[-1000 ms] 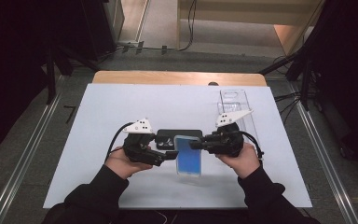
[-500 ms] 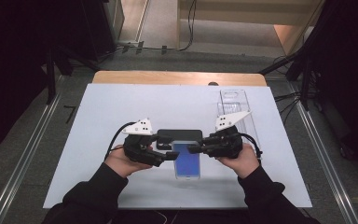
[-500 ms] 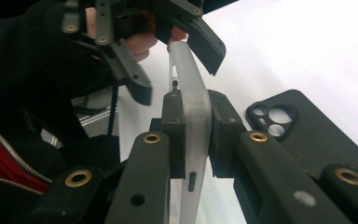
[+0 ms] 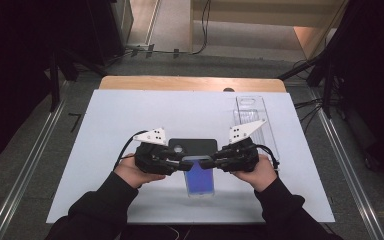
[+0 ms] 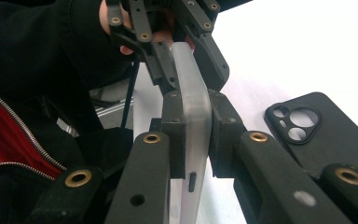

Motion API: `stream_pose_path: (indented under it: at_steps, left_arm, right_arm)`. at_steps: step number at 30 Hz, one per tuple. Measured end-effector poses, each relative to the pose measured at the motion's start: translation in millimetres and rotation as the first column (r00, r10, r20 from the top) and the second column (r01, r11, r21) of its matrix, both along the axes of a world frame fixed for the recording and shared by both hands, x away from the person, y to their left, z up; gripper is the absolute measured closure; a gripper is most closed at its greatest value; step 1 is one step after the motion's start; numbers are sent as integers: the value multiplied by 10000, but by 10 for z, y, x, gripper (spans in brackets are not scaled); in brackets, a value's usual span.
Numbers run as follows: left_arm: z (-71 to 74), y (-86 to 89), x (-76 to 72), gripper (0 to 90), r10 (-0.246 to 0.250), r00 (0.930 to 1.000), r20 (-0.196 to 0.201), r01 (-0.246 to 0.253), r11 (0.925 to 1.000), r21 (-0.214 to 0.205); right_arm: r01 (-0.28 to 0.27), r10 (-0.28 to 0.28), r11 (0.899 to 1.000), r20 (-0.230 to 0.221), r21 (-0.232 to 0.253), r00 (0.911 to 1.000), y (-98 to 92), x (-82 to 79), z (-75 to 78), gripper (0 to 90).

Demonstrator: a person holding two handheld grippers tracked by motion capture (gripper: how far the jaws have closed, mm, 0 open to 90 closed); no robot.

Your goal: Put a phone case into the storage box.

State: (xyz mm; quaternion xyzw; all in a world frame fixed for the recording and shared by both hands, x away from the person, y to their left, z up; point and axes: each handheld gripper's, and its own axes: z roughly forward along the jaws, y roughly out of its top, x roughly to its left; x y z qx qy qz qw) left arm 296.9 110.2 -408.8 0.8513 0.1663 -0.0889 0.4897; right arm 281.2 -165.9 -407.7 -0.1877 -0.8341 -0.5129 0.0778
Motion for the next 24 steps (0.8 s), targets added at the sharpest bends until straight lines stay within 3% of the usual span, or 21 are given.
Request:
stream_pose_path:
  at_steps: [3, 6, 9, 14, 19, 21, 24]
  left_arm:
    - [-5, -4, -3, 726, -250, 9996, -110, 249, 9997, -21]
    - [4, -12, -28, 781, -503, 9987, 85, 503, 9987, 24]
    - [16, -14, -41, 796, -625, 9978, 208, 625, 9980, -9]
    - [38, -18, -55, 808, -808, 9967, 29, 809, 9967, -48]
    - [58, -23, -46, 811, -532, 9985, -105, 531, 9986, -29]
    - [73, -22, -37, 813, -450, 9987, -224, 452, 9989, 89]
    - [87, -15, -35, 813, -314, 9990, -309, 317, 9994, 103]
  right_arm:
    - [-68, 68, 10000, 12, 20, 10000, 7, 6, -7, 766]
    - [-163, 163, 9999, -97, 30, 9998, 9, 12, -13, 766]
    - [-293, 294, 9995, -142, 81, 9995, 6, 19, -19, 766]
    - [-428, 429, 9990, -128, 121, 9990, 2, 20, -22, 763]
    - [-340, 344, 9992, -204, 187, 9992, -11, 31, -24, 757]
    - [-267, 277, 9994, -437, 235, 9987, -14, 39, -24, 740]
    - [-127, 147, 9990, -464, 432, 9988, -37, 48, -14, 674]
